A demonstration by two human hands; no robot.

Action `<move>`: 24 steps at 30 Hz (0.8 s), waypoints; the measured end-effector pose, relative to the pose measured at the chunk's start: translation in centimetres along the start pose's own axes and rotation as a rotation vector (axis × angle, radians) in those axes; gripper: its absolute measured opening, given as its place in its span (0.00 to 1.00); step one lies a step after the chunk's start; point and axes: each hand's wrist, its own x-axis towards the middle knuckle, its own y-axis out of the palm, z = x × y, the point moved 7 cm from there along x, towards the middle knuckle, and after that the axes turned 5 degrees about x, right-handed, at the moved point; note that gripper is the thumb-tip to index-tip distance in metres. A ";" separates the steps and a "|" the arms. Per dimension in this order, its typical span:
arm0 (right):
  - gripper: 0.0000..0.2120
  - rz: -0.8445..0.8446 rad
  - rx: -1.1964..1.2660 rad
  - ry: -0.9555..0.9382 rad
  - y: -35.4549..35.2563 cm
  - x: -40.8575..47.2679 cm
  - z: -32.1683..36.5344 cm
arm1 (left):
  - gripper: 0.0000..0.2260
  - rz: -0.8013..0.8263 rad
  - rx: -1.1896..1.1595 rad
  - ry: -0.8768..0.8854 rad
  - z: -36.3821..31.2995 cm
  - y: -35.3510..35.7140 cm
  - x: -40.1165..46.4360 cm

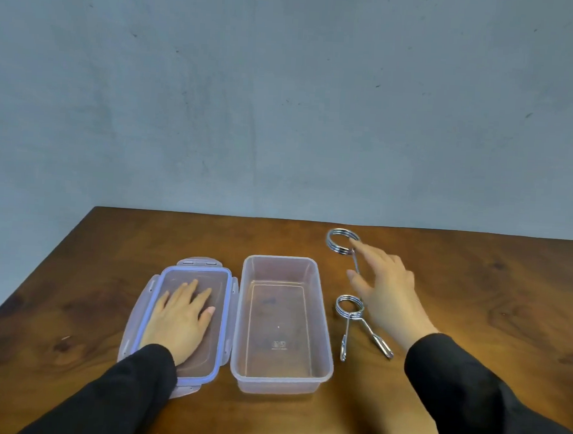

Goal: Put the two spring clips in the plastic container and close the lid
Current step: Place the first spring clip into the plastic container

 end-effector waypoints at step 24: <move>0.26 0.337 -0.162 0.140 17.0 -1.3 5.7 | 0.25 -0.044 -0.057 0.041 1.0 0.7 0.3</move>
